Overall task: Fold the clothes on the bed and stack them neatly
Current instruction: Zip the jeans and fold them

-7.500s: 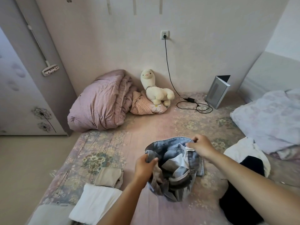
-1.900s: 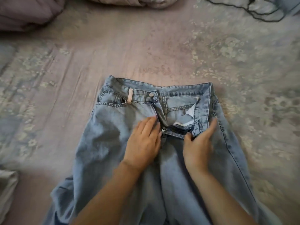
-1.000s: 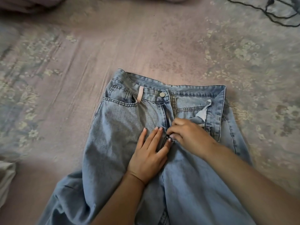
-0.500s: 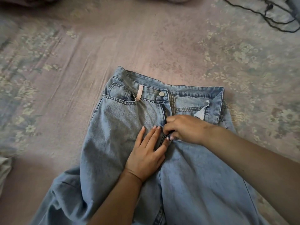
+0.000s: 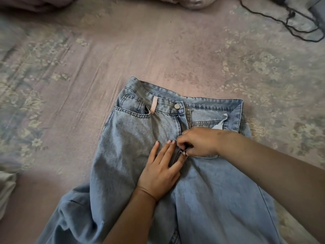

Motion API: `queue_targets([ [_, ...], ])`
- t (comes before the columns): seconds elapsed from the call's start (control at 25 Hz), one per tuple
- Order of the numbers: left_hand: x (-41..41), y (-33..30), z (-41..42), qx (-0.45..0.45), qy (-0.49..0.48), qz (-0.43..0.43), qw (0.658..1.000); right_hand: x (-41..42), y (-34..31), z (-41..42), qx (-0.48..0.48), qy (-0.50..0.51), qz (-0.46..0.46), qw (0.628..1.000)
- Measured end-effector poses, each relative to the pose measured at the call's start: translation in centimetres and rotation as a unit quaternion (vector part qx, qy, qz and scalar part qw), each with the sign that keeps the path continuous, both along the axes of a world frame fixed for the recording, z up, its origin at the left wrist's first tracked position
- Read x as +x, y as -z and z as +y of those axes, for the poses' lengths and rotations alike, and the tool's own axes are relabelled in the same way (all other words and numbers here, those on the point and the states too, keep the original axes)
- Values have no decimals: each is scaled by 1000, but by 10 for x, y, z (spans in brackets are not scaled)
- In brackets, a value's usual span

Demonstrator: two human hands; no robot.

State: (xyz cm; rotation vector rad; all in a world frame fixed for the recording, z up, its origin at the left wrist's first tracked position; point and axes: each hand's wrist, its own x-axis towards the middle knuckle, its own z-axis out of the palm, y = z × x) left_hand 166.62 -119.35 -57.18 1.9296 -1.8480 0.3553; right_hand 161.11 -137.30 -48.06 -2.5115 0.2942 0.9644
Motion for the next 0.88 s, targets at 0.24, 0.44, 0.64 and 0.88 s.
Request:
queue_targets([
  [0.24,-1,0,-2,3,-7,4,1000,-19,5,8,-1,63,-74,995],
  [0.44,-2,-1,-1,9,-5,-4,1000,-30,15,19,-74,36,-159,984],
  [0.64,-3,-2,-3,15,-4,-7,1000,-48,19,37,-209,-49,-202,956],
  [0.88,-3,1,-2,27,-7,-1,1000,-64,33,47,-199,113,-321,919],
])
